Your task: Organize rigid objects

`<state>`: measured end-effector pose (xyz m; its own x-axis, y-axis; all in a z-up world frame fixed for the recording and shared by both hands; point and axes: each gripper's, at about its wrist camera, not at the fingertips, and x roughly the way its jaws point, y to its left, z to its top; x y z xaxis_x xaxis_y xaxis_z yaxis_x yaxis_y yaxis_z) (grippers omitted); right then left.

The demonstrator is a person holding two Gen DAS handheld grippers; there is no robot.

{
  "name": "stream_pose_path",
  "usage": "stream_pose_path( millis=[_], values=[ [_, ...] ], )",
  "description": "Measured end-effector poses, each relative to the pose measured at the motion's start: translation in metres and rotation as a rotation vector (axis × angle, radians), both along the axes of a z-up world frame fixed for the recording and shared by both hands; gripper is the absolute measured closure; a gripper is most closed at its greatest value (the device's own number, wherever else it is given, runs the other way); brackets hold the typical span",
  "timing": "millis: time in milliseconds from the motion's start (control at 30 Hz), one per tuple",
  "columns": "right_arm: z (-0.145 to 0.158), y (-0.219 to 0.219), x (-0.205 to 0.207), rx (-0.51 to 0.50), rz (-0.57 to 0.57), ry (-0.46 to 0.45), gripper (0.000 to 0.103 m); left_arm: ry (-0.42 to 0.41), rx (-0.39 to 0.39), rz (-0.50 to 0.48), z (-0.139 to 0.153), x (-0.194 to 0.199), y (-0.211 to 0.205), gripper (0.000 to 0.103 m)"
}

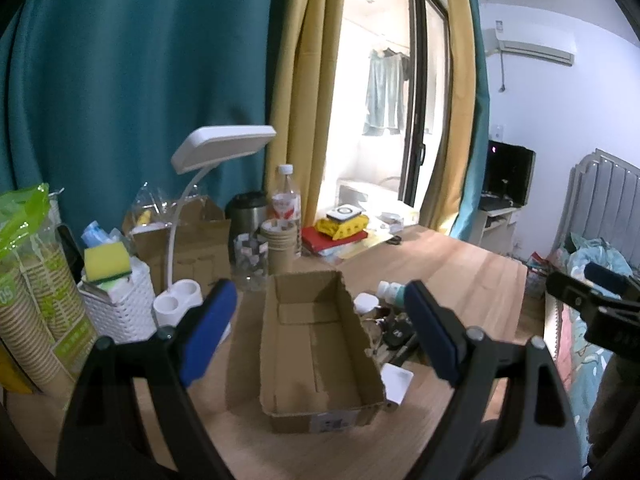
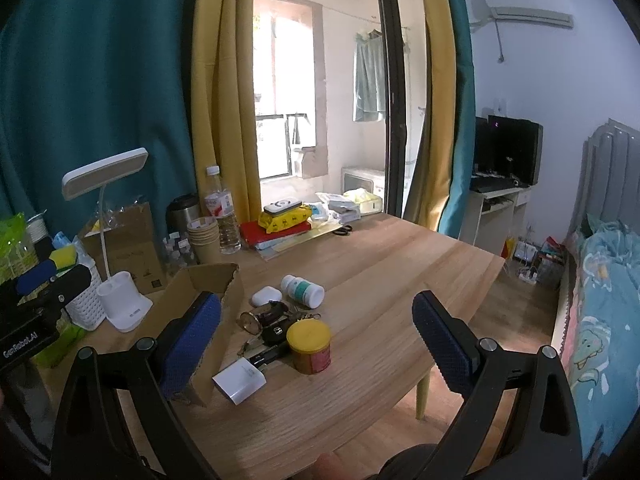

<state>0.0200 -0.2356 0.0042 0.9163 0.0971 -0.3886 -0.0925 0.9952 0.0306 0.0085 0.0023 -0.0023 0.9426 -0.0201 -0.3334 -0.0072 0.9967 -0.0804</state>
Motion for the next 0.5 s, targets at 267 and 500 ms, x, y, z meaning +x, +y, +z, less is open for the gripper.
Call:
stream_pose_path(
  millis=[267,500],
  values=[
    [0.0015,-0.0015,0.0014,-0.001,0.011,-0.014,0.005,-0.008,-0.006,0.0,0.0031,0.0021,0.0008,0.016],
    [0.0033,-0.0018,-0.0007,-0.007,0.003,-0.027,0.005,-0.008,-0.004,0.0,0.0035,0.0022,0.0002,0.016]
  ],
)
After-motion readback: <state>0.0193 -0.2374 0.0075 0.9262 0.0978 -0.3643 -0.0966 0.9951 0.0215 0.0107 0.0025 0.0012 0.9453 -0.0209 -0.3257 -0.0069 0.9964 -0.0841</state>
